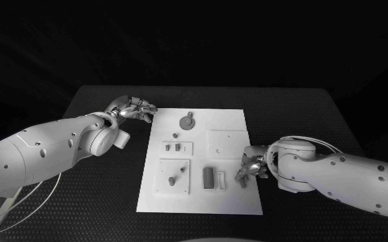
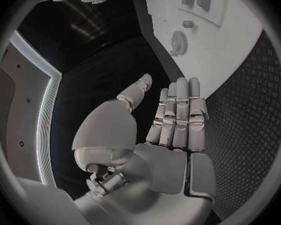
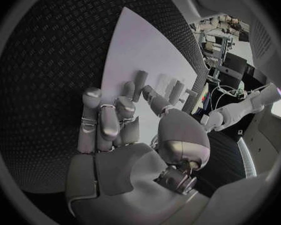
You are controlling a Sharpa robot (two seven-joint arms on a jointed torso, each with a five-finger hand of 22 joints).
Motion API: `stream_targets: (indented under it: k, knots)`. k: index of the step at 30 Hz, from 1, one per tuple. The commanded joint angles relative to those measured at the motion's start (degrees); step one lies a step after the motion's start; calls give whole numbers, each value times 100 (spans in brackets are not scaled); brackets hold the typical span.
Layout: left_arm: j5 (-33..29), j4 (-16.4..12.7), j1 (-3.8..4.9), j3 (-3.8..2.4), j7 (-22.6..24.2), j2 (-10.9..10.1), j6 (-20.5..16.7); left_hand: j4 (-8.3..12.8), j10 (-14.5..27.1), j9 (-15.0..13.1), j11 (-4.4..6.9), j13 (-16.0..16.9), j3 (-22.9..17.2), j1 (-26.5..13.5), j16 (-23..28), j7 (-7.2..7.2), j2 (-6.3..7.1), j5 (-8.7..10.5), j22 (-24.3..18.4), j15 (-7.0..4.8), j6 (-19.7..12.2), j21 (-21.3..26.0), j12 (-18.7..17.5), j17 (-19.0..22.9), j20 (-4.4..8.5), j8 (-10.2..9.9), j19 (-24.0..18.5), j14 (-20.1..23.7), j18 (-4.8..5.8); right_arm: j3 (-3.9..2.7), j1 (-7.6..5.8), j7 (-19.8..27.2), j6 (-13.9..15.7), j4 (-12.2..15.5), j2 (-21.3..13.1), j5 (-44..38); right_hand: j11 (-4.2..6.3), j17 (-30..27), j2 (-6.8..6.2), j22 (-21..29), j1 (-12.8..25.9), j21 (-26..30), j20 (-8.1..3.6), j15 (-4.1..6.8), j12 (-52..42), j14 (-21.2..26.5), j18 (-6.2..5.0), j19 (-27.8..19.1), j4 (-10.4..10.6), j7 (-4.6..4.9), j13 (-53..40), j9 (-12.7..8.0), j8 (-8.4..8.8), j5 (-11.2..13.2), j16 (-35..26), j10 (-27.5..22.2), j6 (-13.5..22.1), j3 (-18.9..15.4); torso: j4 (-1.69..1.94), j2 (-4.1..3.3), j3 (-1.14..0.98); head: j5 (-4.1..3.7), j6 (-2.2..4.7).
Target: Assemble the parts on the task board
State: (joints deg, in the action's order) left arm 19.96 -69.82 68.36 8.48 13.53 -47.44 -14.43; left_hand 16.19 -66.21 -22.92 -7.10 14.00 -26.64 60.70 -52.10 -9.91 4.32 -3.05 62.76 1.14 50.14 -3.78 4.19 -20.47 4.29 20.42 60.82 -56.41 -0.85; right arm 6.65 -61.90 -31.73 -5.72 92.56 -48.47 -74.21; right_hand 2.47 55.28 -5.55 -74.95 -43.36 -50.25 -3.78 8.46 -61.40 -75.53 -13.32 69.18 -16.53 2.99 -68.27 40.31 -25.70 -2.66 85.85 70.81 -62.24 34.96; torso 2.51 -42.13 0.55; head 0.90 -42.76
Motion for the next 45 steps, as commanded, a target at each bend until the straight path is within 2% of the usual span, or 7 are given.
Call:
stream_targets:
  k: [1, 9, 18, 20, 28, 34, 45]
  knots:
    - [4, -18, 2, -1, 23, -4, 104, -15, 39, 9, -20, -5, 34, -56, 41, 2, 10, 7, -8, 33, -43, -12, -17, -10, -9, 9, -30, -3, 16, 112, 162, -93, -273, -29, 53, -387, -21, -26, -30, -108, -261, -7, -1, -23, 23, 46, -168, -61, -24, 111, 11, 6, 1085, -18, -24, -82, 144, -4, 3, 1, 3, 8, -15]
    - [11, -29, 2, -1, 24, -6, 107, -14, 43, 10, -21, -6, 34, -58, 43, 2, 10, 7, -9, 34, -45, -12, -18, -12, -9, 8, -32, 0, 15, 113, 168, -100, -217, -15, 57, -391, -35, -56, 66, -103, -719, -11, 38, -39, 33, 73, -168, -105, -30, 124, 27, 23, 1110, -18, -37, -97, 155, -133, 0, 1, 13, 2, -25]
    - [11, -33, 2, -1, 22, -25, 107, -34, 48, 13, -24, -7, 37, -92, 48, -1, -4, 7, -10, 37, -49, -13, -17, -19, -12, 7, -35, 2, 16, 113, 171, 42, 36, 21, 5, 61, -64, -114, 296, -97, -755, -3, 66, -59, 68, 115, -168, -138, -31, 158, 57, -10, 1207, -18, -56, -125, 277, -260, -2, 1, 7, 1, -43]
    - [12, -29, 2, -1, 23, -21, 107, -34, 48, 13, -24, -7, 36, -93, 48, -1, -3, 7, -10, 37, -49, -13, -17, -20, -12, 7, -35, 2, 16, 112, 171, 129, 113, 41, -7, 335, -115, -153, 397, -96, -777, 4, 73, -105, 81, 144, -168, -161, -33, 214, 68, -71, 1320, -18, -67, -142, 440, -284, -2, 1, 7, 1, -43]
    - [12, -25, 2, -1, 21, -10, 106, -32, 50, 14, -23, -7, 35, -93, 49, -1, -1, 7, -10, 36, -51, -13, -18, -22, -11, 6, -36, 2, 15, 109, 170, 229, 299, 134, -113, 922, -159, -183, 696, -106, -961, 2, 81, -154, 76, 178, -168, -216, -44, 257, 72, -143, 1397, -20, -71, -163, 497, -247, 2, 2, 5, -6, -51]
    - [12, -23, 2, -1, 21, 0, 112, -29, 51, 14, -23, -7, 34, -91, 49, -1, 1, 7, -10, 36, -53, -14, -18, -23, -10, 6, -37, 2, 13, 104, 167, 248, 450, 185, -179, 1166, -146, -130, 630, -102, -1074, -16, 114, -147, 56, 138, -168, -195, -29, 241, 87, -182, 1376, -17, -58, -134, 378, 145, -2, 2, 8, -12, -51]
    - [13, -19, 2, -1, 16, 3, 118, -23, 52, 15, -23, -7, 32, -86, 50, -1, 5, 7, -10, 36, -54, -14, -17, -25, -10, 5, -38, 2, 12, 80, 155, 414, 1189, 210, -199, 2022, -122, -116, 593, -101, -1024, -38, 112, -125, 43, 110, -168, -165, -31, 215, 100, -180, 1340, -18, -52, -103, 294, 233, 3, 1, 6, -18, -54]
